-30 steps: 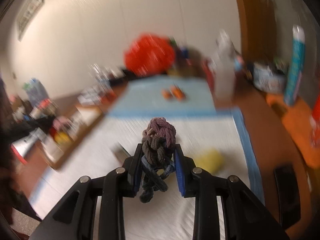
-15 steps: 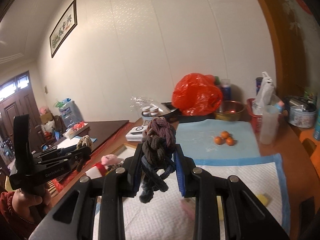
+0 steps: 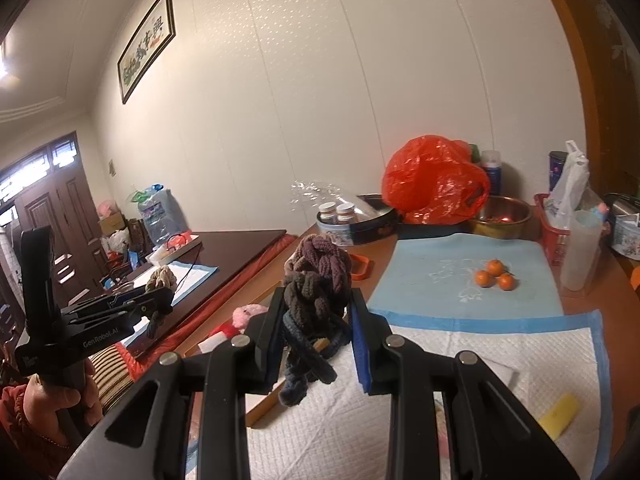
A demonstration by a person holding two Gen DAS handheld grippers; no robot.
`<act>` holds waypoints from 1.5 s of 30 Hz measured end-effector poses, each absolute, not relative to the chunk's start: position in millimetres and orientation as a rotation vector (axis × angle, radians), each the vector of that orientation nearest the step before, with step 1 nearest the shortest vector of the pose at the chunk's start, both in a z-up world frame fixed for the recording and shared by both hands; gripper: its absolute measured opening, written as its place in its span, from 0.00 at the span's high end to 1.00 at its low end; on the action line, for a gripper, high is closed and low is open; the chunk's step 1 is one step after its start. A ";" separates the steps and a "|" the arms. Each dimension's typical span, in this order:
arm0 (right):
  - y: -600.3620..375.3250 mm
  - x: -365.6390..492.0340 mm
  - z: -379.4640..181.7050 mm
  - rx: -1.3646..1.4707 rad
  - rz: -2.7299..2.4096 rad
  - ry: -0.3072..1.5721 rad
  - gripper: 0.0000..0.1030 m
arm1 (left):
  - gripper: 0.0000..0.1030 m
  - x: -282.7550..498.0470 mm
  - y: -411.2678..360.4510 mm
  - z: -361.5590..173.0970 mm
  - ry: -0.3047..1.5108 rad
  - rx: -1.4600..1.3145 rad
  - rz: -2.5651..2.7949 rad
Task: Organize soft objects
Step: 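Carry both rope knots over the white tray and open both grippers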
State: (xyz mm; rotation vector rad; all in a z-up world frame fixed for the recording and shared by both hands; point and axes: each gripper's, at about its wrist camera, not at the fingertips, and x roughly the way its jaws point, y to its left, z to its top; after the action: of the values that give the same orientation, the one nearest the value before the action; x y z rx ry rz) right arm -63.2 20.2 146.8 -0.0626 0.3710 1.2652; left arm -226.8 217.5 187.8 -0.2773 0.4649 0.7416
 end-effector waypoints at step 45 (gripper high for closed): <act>152.1 -111.4 133.1 -0.149 1.289 0.437 0.71 | 0.68 -215.8 351.5 168.8 0.575 -0.280 0.650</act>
State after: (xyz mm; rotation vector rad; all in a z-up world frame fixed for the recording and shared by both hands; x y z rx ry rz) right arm -111.4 152.1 133.1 -0.1486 0.4367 1.2893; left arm -215.8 351.5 168.8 -0.2803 0.5747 0.6503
